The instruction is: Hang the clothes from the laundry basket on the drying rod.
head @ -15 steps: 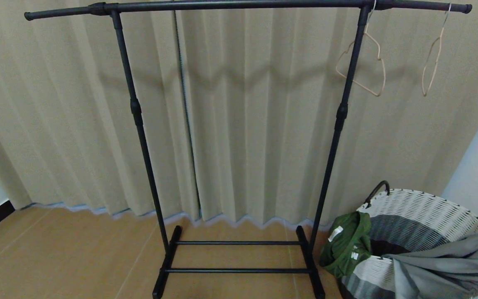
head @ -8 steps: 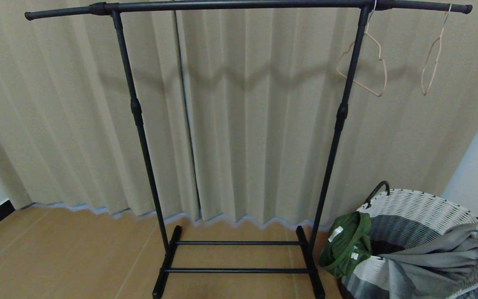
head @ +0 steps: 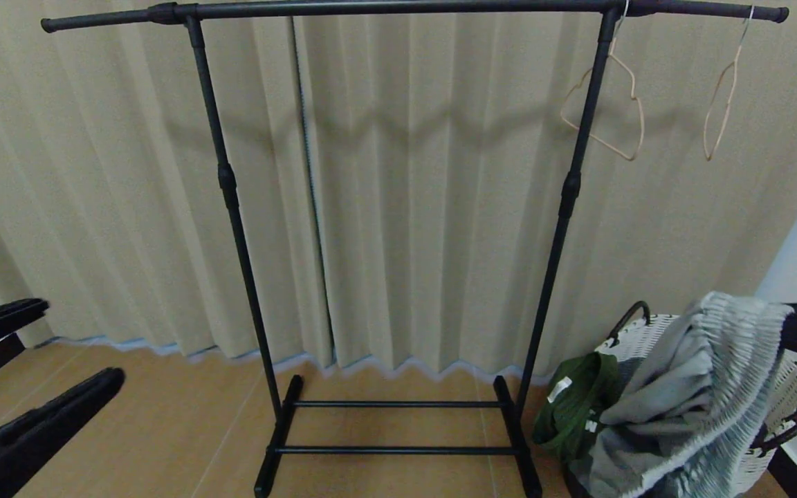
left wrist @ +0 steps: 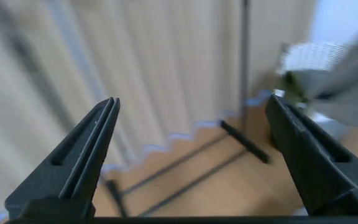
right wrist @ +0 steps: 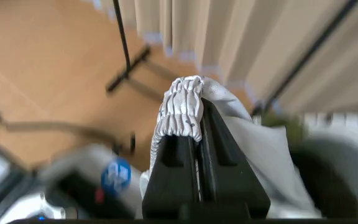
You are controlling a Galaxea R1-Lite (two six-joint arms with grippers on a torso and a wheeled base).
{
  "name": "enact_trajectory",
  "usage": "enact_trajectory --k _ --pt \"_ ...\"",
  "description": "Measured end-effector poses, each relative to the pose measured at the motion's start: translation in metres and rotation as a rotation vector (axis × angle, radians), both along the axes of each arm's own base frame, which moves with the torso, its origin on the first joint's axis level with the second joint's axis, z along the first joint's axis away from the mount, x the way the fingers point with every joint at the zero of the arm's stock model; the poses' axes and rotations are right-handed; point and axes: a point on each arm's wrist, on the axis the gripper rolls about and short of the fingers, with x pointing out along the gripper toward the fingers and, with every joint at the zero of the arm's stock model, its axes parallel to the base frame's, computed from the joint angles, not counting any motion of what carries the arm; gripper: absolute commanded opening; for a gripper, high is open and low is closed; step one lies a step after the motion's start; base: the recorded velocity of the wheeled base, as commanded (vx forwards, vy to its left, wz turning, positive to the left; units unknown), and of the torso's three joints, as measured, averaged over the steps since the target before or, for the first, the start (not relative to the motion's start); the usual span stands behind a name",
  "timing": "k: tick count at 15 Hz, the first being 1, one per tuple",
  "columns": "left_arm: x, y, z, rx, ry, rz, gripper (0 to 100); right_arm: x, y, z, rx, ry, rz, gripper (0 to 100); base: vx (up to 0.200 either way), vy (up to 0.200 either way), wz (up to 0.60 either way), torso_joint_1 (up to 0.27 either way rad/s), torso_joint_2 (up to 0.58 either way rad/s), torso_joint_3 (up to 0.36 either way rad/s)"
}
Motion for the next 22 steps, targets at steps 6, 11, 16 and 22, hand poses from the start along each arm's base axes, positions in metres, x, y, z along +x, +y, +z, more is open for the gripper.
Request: enact_trajectory --k 6,11,16,22 --pt "0.070 -0.090 -0.004 -0.015 0.197 -0.261 100 0.037 0.027 0.016 0.091 -0.145 0.039 0 0.000 0.000 0.00 0.000 0.00 0.000" --pt "0.067 -0.176 -0.044 -0.021 0.371 -0.412 100 0.037 0.041 0.022 0.119 -0.183 0.104 0 0.000 0.000 0.00 0.000 0.00 0.000" --pt "0.077 -0.249 -0.073 -0.011 0.424 -0.396 100 0.028 0.050 0.028 0.144 -0.195 0.193 0 0.000 0.000 0.00 0.000 0.00 0.000" --pt "0.120 -0.277 -0.106 0.002 0.459 -0.266 100 0.016 0.046 0.031 0.166 -0.209 0.238 0 0.000 0.000 0.00 0.000 0.00 0.000"
